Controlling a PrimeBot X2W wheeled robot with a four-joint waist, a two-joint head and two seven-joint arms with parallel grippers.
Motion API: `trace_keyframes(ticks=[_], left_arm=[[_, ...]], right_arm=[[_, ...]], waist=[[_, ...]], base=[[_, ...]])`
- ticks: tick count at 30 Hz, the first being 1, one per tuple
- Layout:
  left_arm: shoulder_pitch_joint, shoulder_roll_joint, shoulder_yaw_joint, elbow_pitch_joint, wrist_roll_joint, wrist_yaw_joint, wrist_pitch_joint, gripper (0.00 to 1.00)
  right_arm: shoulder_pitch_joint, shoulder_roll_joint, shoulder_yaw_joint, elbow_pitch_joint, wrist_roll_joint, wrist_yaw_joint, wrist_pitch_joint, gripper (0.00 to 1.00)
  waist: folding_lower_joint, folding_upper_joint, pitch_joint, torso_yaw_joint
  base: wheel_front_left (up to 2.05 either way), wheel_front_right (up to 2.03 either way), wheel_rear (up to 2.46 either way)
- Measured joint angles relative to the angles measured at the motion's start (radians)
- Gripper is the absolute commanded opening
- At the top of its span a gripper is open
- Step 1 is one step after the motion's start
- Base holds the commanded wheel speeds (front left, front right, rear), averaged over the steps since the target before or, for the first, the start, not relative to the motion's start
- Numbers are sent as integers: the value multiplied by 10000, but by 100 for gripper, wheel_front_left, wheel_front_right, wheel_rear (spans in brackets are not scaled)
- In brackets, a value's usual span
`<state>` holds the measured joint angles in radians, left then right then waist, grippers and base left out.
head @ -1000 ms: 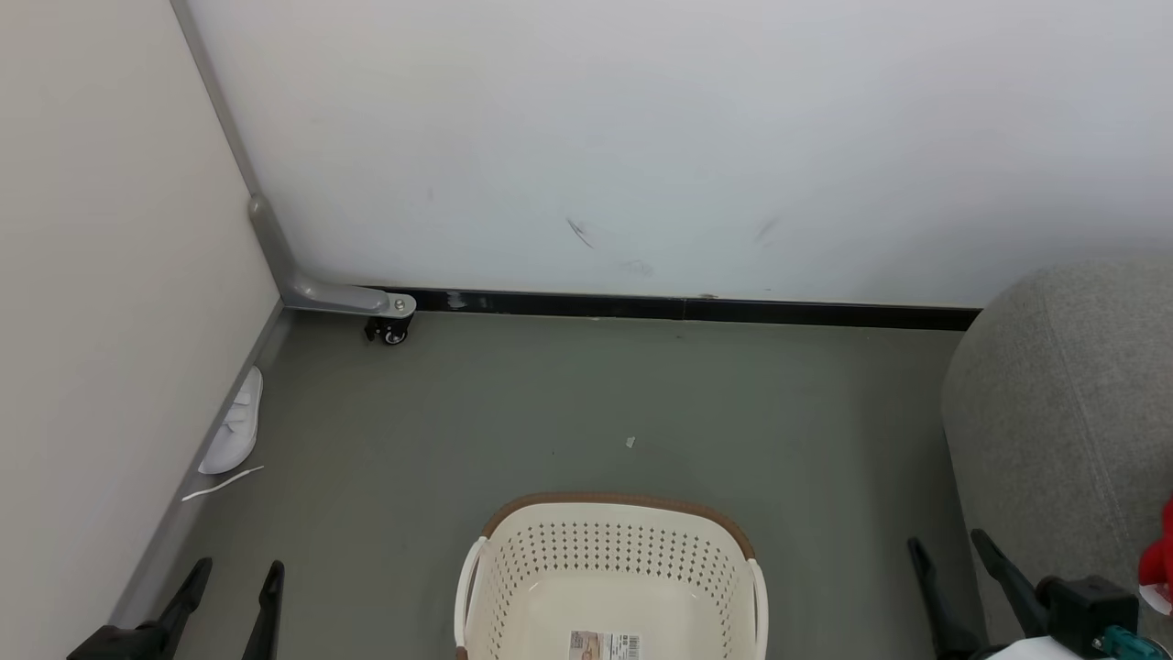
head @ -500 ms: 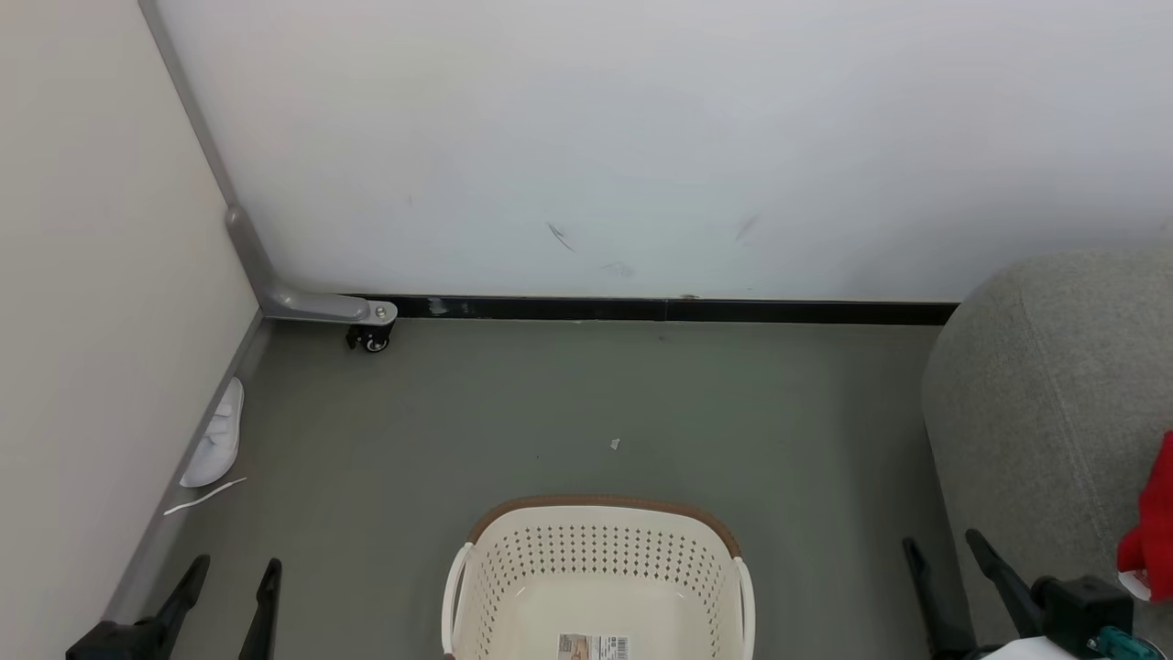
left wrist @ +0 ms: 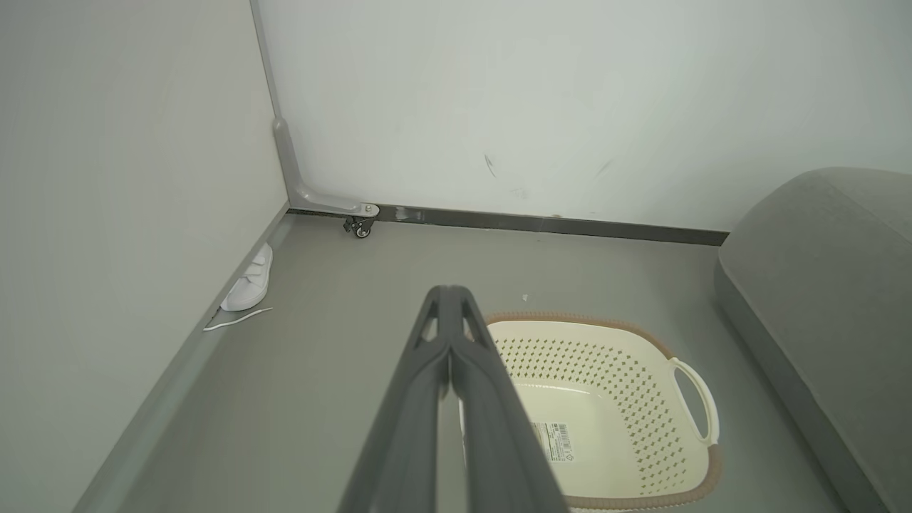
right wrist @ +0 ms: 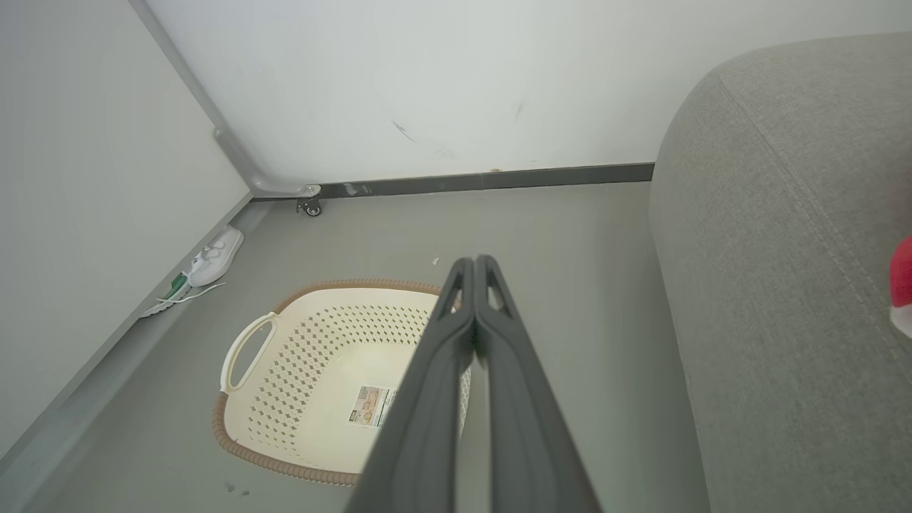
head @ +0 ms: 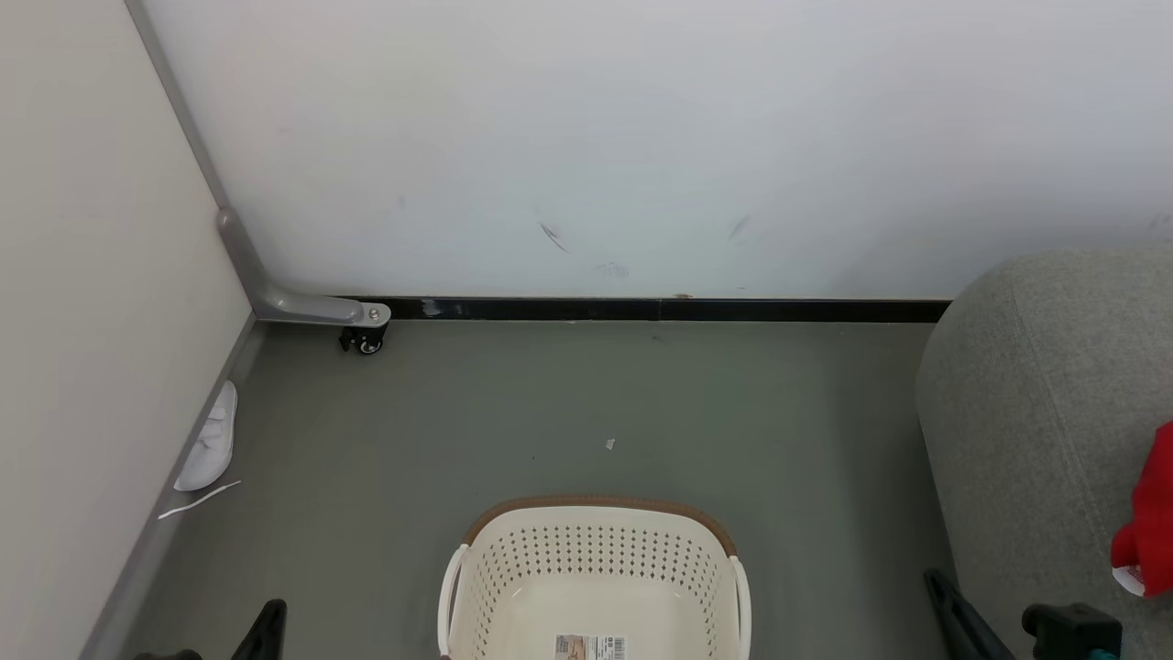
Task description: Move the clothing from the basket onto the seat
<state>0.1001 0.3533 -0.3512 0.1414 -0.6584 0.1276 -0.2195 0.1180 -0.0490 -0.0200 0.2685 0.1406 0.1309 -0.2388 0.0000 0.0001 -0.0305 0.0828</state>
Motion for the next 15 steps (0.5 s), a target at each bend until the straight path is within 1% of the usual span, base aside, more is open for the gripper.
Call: trace_keyframes(ticks=[8, 13, 14, 15], left_arm=[[-14, -230, 305, 27, -930, -217, 265, 0], [-35, -407, 522, 52, -1379, -278, 359, 0], [-44, -414, 570, 58, -1521, -347, 437, 0], [-44, -414, 570, 58, -1521, -347, 437, 0]], right_arm=[[-209, 29, -345, 209, 1174, 0, 416, 0], [-421, 48, -355, 251, 2213, 0, 642, 0], [-416, 54, -353, 255, 2428, 0, 665, 0], [-416, 54, -353, 255, 2428, 0, 665, 0]], waist=[[2, 0, 15, -28], [9, 0, 27, -76], [14, 0, 30, -89], [14, 0, 30, -89]], base=[[0, 0, 0], [0, 0, 0], [0, 0, 0], [0, 0, 0]])
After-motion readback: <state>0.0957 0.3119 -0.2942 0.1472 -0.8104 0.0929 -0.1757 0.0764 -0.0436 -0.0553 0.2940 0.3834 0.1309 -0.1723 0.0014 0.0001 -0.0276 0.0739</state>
